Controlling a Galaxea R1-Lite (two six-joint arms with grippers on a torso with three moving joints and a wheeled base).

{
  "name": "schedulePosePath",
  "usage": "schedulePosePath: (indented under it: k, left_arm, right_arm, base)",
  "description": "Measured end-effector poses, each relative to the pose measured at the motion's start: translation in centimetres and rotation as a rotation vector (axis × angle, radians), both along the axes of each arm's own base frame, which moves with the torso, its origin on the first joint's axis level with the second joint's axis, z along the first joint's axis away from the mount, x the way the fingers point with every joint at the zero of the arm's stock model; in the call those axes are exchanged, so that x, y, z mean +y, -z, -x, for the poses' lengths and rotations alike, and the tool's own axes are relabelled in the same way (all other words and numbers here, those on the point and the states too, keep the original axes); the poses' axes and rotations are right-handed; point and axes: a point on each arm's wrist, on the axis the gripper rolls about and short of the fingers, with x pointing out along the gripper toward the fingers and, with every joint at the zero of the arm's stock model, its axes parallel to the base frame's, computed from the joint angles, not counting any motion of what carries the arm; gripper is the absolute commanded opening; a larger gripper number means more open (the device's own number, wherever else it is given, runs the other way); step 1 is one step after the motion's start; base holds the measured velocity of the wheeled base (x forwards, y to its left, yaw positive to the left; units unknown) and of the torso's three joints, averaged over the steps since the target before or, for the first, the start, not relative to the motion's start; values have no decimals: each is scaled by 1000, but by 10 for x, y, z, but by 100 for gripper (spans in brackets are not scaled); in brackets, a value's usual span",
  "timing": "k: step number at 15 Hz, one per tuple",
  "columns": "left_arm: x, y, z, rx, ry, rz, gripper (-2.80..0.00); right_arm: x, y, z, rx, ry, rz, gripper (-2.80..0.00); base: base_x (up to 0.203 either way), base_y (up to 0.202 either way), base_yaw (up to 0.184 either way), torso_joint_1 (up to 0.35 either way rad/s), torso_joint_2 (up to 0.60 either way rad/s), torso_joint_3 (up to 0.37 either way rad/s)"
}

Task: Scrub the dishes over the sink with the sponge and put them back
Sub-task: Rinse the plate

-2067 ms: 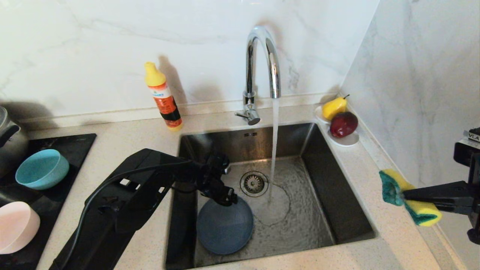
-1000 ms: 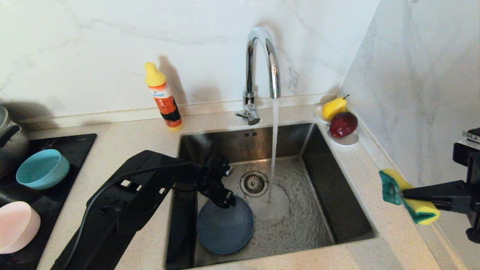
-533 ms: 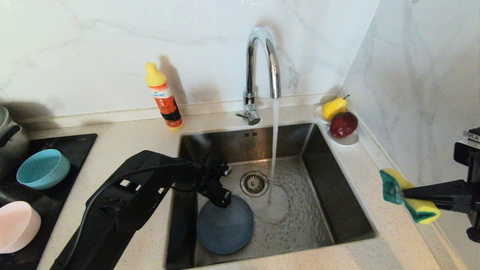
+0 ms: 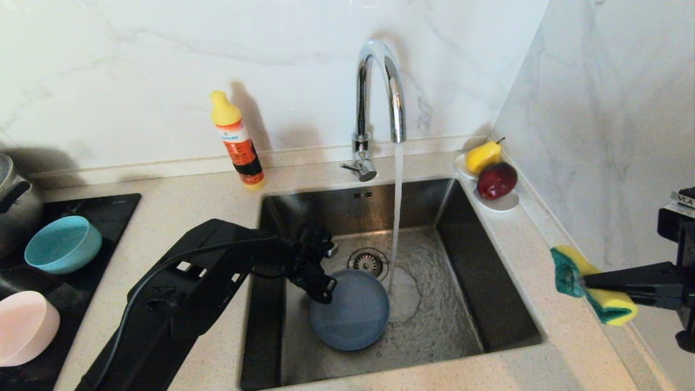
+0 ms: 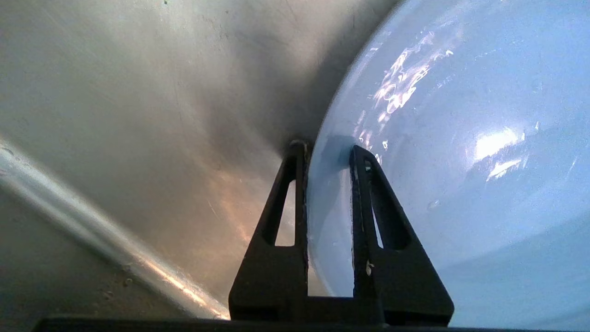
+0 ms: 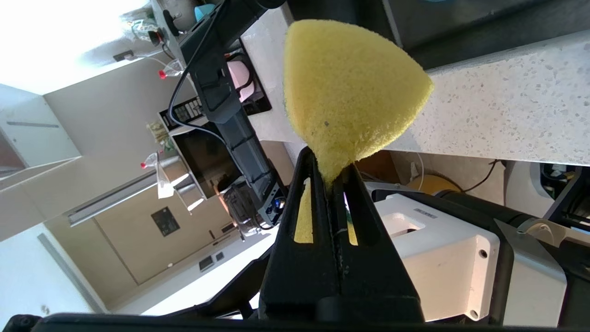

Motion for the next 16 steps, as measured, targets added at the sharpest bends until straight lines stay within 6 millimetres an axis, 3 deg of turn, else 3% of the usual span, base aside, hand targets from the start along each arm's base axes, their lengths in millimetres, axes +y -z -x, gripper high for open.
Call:
schedulePosePath:
  k: [16]
  left_arm:
    - [0,1,1,2,-4,-3,-280]
  right_arm:
    - [-1,3,-5,7,-3,-4,-280]
  base:
    - [0,0,0,0,0,0]
